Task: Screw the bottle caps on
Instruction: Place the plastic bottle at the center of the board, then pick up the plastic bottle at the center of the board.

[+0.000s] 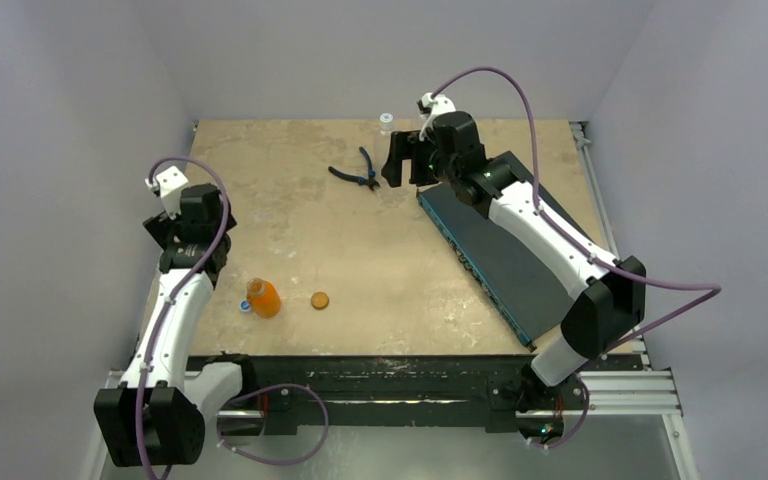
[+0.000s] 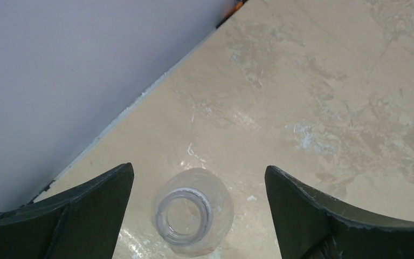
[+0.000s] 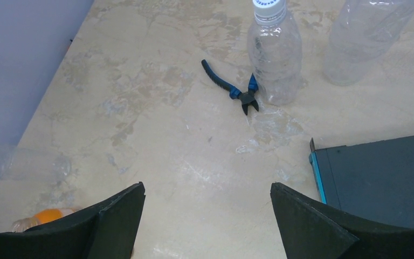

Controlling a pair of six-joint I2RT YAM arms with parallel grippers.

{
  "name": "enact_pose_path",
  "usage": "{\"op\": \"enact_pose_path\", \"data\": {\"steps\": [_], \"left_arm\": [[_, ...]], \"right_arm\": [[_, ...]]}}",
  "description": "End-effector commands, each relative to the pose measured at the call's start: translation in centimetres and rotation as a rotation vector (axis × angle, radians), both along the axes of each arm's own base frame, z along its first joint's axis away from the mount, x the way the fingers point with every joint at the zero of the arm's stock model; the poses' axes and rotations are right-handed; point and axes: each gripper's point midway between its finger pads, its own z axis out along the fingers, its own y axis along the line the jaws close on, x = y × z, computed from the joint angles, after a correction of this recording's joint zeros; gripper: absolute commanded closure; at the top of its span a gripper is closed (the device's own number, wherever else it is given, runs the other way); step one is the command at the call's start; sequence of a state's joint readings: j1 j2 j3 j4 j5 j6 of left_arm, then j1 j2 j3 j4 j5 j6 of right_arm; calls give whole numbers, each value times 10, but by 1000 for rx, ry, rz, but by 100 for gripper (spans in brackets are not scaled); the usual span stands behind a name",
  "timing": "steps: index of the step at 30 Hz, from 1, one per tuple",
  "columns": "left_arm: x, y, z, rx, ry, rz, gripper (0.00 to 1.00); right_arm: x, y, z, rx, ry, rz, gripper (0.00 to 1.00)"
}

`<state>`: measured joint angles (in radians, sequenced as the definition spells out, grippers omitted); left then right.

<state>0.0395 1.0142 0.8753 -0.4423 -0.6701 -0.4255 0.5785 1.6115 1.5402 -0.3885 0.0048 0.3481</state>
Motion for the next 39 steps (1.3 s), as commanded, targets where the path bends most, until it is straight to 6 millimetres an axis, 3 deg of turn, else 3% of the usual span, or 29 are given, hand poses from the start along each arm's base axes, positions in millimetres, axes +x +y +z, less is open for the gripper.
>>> {"op": "enact_pose_path", "data": {"steps": [1,6,8,12,17,22,24,27,31,35,39], "left_arm": [[15,-7,-13,-56,-96,-23,11],[23,0,-15,-7,-92,-14,24],[31,0,-11,7,-102,-26,35],[49,-2,-1,26,-114,-75,75],[90,-27,38,16,-173,-268,93],[130,-84,79,-57,-187,-604,97],[136,-123,91,-135,-189,-783,99],[133,-183,109,-239,-214,-1003,99],[112,-252,113,-379,-173,-1244,99],[92,-286,126,-558,-214,-1371,99],[78,-300,138,-623,-228,-1443,99]], "right_arm": [[-10,5,31,63,-70,28,10],[-11,9,28,69,-70,40,10],[-10,11,26,68,-67,43,10],[-10,13,23,68,-66,47,11],[-11,14,26,80,-82,55,11],[-23,21,42,131,-137,138,10],[-37,32,51,173,-172,238,9],[-58,47,62,239,-240,385,5],[-78,66,56,252,-292,523,1],[-95,93,40,178,-331,602,1],[-92,105,21,155,-313,623,1]]}}
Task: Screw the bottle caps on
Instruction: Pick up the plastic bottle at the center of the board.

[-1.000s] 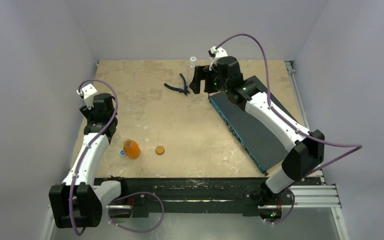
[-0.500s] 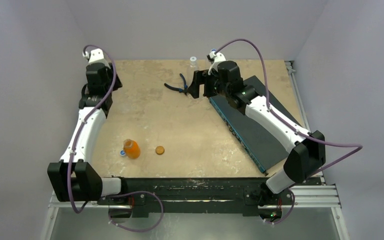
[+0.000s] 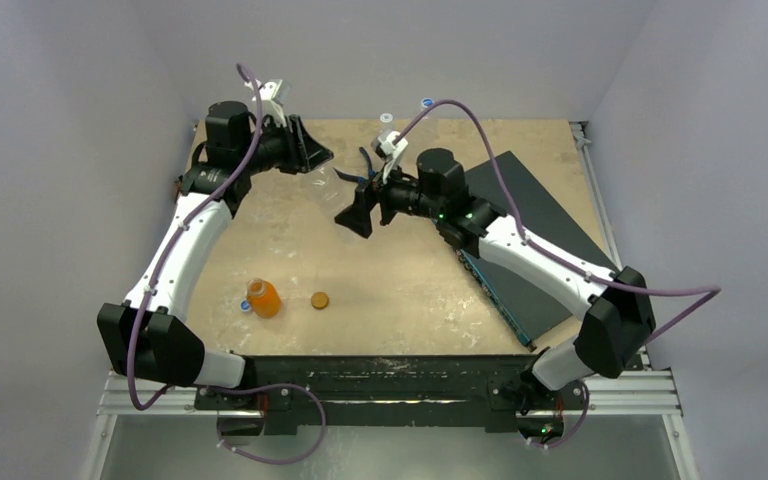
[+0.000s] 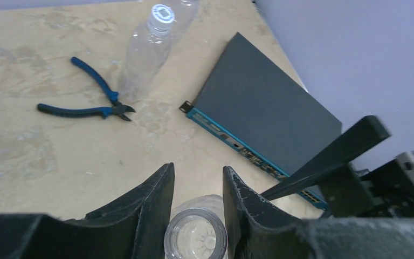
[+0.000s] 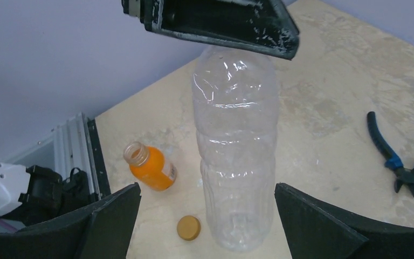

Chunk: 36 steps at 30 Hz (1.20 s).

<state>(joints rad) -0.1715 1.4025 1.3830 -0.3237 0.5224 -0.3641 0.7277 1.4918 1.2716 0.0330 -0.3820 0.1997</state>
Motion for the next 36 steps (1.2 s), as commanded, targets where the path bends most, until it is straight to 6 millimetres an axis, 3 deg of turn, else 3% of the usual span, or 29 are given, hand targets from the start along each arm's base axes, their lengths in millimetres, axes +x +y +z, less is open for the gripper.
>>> {"op": "enact_pose_path", "data": {"steps": [1,6,10,20,22,23,28,29,30,32,36], "left_arm": [[-26,-25,32,-134,-4,-157,99],[-33,-31,45,-169,-19,-197,99],[-36,-31,55,-177,-36,-203,99],[-27,-28,63,-200,-63,-153,99],[-25,-27,65,-204,-71,-136,99],[-25,-26,68,-207,-82,-132,95],[-35,-34,77,-261,-163,-138,40],[-38,-36,79,-261,-187,-134,22],[-40,-37,78,-257,-201,-128,15],[-47,-38,76,-257,-223,-119,9],[-52,-32,65,-242,-224,-68,8]], "right_arm": [[1,14,-6,-8,-76,59,1],[2,21,-23,-43,-65,58,1],[9,15,-39,-77,-61,10,6],[-15,12,-41,-11,-34,69,31],[-18,13,-38,13,-18,74,42],[-18,14,-34,30,-14,71,48],[-13,30,7,140,42,83,68],[-12,34,14,161,59,88,72],[-10,37,23,185,73,94,73],[-11,44,40,234,91,125,74],[-11,53,64,319,118,154,73]]}}
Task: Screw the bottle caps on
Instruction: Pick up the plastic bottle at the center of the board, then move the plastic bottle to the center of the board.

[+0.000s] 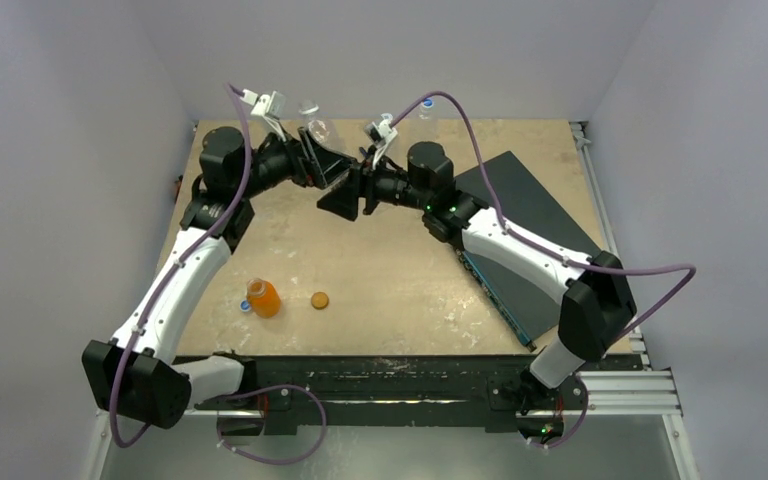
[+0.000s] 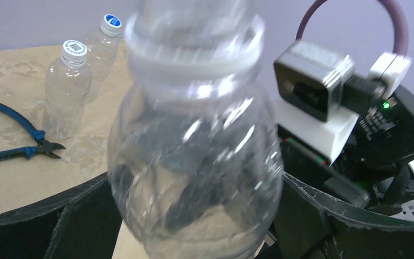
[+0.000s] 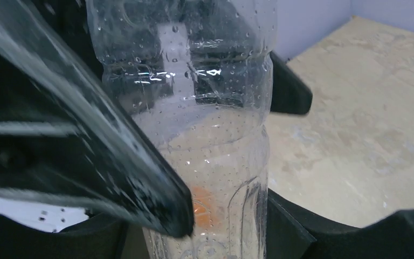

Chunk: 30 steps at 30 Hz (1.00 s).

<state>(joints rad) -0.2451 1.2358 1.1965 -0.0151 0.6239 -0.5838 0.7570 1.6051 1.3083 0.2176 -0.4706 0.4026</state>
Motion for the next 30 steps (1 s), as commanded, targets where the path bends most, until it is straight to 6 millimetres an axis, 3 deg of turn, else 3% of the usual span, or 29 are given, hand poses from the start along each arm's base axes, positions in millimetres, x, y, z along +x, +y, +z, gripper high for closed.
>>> {"op": "enact_pose_path", "data": {"steps": [1,9,15,20,24,25,28,30], "left_arm": [[-2,12,18,-26,-103,102,8],[-14,30,37,-143,-222,211,16],[-10,28,26,-148,-197,209,25],[-7,26,22,-148,-202,202,34],[-3,30,27,-125,-221,230,54],[-1,33,30,-115,-225,248,59],[3,50,43,-61,-241,346,67],[2,67,59,-30,-266,437,68]], "right_arm": [[-6,12,59,179,15,61,73],[-7,21,61,269,84,85,73],[-7,20,67,304,87,73,72],[-9,26,58,283,89,87,71],[-6,22,46,250,90,44,50],[-4,20,43,239,90,25,37],[2,13,35,198,80,-32,13],[3,10,26,172,80,-59,7]]}}
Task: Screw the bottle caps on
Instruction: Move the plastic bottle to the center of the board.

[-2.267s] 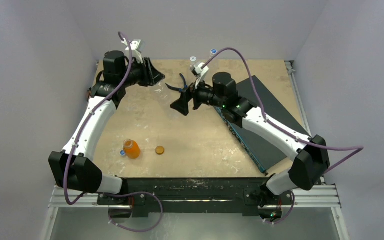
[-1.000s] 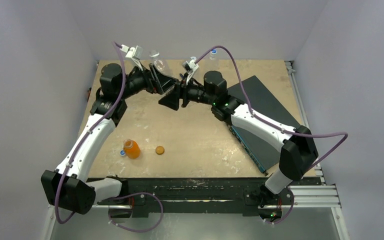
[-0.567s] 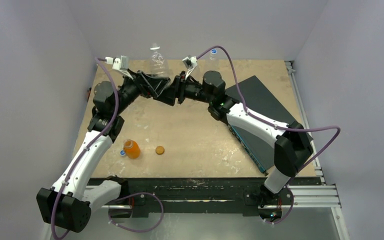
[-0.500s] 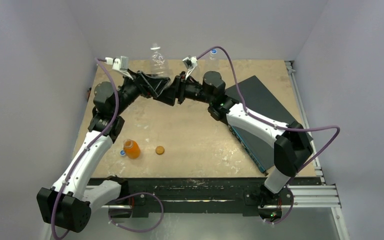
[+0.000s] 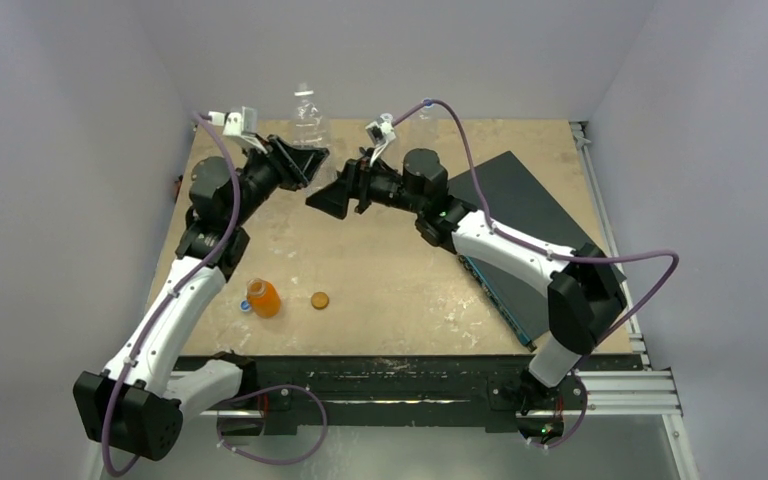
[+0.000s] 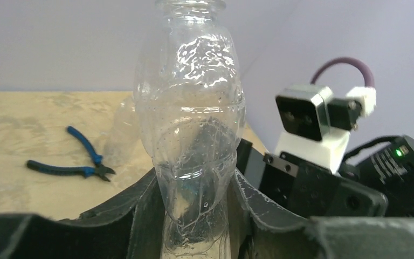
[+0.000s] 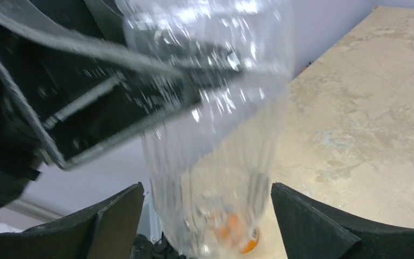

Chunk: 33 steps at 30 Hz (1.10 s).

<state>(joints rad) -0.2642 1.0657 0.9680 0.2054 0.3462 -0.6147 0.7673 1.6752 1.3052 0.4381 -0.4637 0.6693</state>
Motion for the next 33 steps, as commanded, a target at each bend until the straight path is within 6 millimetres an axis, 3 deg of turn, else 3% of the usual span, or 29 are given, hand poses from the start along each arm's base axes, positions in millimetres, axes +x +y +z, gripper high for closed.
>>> {"op": "enact_pose_path", "data": {"steps": [1,6,18,25,29,33], "left_arm": [[1,43,64,56,-135,235,69],[-12,84,95,108,-158,436,71],[-40,136,128,92,-170,679,75],[-40,135,128,109,-160,668,75],[-39,134,127,116,-158,665,75],[-39,132,127,123,-159,658,75]], "right_arm": [[-1,-12,1,-41,-60,-68,7],[-8,7,-30,-147,-83,-83,10],[-58,102,-119,-508,-241,-62,16],[-75,138,-146,-601,-325,-45,16],[-76,148,-160,-634,-338,-44,17],[-69,152,-170,-667,-348,-71,24]]}}
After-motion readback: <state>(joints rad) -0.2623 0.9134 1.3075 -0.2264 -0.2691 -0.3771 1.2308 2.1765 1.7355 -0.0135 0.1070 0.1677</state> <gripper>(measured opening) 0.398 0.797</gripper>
